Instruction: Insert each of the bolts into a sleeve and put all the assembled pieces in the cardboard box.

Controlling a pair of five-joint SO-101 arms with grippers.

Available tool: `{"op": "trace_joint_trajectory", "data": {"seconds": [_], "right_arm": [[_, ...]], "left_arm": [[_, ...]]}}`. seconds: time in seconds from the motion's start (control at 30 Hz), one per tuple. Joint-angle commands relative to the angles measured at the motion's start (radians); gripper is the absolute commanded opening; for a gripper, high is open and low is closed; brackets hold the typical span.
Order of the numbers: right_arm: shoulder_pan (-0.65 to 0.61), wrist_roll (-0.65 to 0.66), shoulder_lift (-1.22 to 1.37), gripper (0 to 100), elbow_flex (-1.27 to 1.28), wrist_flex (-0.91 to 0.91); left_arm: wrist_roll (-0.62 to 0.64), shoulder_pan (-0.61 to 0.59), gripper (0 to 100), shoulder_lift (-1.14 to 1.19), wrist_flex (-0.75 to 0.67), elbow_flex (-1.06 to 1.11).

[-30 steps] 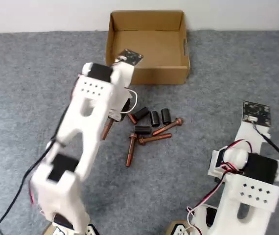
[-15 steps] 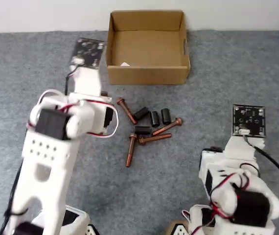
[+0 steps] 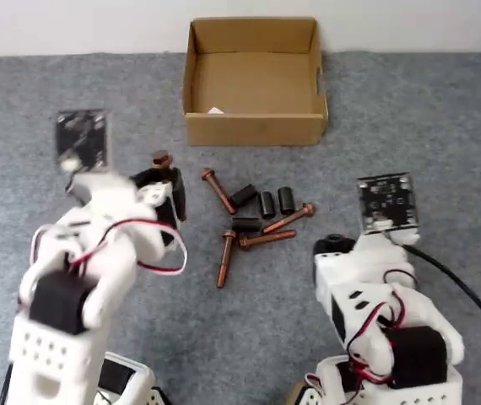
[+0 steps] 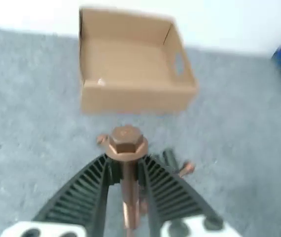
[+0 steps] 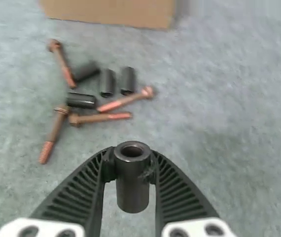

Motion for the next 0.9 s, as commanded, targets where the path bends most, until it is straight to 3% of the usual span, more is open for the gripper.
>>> {"op": "trace_joint_trajectory", "data": {"seconds": [0.0,0.1,0.23,0.5,0.67,0.87], "right_arm": [[-0.091,-0.012,-0.005,0.9,-0.006,-0.051],[-0.166,-0.063,-0.005,0.9,-0.006,-0.099],[-0.309,-0.071,0.002,0.9,-0.005,-0.165],[-0.545,0.006,0.001,0.9,0.071,-0.354],[-0.562,0.06,0.004,0.9,0.095,-0.46],[-0.561,0.14,-0.004,0.9,0.091,-0.509]], "left_arm": [[0.044,-0.002,0,-0.155,-0.124,0.05],[0.089,0.014,0,-0.275,-0.203,0.104],[0.092,0.124,0,-0.404,-0.264,0.154],[0.094,0.196,0,-0.471,-0.359,0.234],[0.094,0.281,0,-0.477,-0.354,0.24],[0.091,0.279,0,-0.477,-0.341,0.242]]}}
